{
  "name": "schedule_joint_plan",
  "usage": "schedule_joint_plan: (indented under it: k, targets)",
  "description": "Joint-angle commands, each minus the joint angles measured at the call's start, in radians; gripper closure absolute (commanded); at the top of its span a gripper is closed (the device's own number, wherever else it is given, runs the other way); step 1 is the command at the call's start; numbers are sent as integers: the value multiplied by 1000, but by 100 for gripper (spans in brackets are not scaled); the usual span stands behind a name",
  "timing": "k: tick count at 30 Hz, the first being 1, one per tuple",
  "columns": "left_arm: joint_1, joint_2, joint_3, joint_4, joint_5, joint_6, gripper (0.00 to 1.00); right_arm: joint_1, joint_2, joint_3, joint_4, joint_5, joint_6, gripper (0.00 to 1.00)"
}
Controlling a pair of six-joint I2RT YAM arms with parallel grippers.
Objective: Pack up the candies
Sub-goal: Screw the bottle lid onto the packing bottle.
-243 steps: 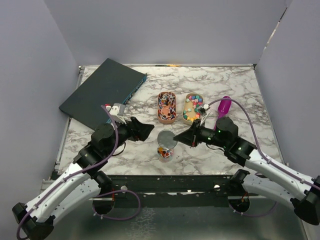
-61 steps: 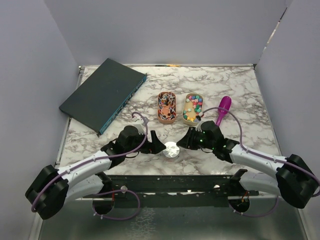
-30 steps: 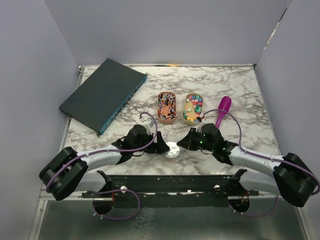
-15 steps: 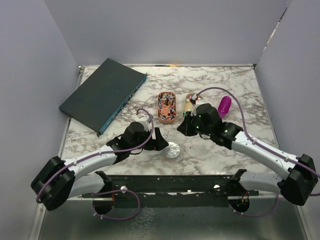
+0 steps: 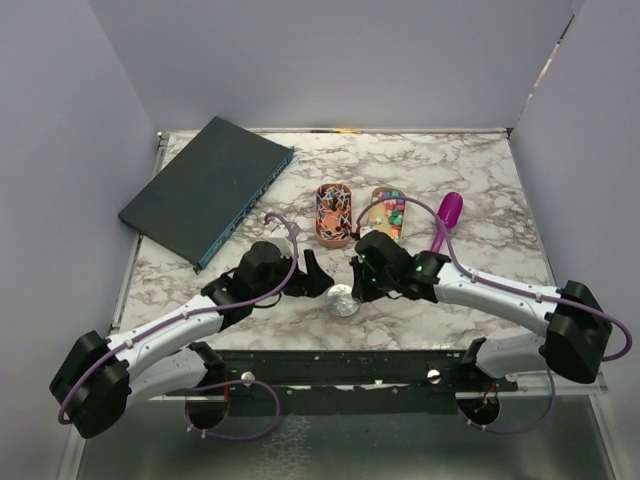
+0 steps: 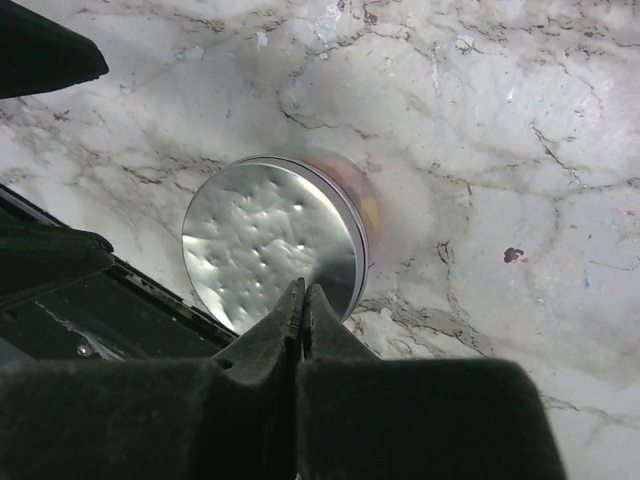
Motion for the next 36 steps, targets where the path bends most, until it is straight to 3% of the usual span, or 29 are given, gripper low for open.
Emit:
schedule_joint_plan:
  k: [1,14,24,29,31,36]
  targets:
    - [-4,-11,16,-26,-25,16,18,19,-2,61,-46,79,5,100]
    - [-4,-7,19,-28,-30,20,18,45,132,-50,-1,104,51,99]
    - [-3,2,11,-26,-7,42,18,52,-8,18,-10,157,66,99]
    - [-53,-15,-16,-24,-45,57,14,52,-88,39,-11,201,76,87]
    - [-103,-20,-23,-26,-93,67,2,52,-114,35,-13,216,76,82]
    - [-242,-65,-55,-27,-246,67,1,51,-167,13,-23,261,70,76]
